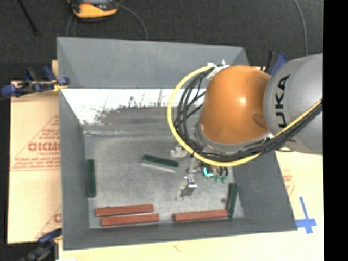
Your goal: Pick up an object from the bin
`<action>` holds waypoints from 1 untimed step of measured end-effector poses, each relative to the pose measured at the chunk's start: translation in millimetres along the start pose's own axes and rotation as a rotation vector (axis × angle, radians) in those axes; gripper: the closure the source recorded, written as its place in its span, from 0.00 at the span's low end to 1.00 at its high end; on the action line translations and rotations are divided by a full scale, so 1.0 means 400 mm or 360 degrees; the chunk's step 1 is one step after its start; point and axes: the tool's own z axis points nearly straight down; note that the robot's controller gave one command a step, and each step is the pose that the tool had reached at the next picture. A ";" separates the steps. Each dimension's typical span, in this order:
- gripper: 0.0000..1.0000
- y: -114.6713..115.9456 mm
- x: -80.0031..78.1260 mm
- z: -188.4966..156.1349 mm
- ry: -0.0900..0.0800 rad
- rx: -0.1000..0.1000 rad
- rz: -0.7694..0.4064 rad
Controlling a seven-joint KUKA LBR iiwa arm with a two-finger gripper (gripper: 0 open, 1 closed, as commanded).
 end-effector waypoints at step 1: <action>0.00 -0.001 -0.004 -0.008 -0.0012 -0.0001 0.0003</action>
Offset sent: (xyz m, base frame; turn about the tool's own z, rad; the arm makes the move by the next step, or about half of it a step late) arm 0.0770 0.0209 -0.1255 0.2519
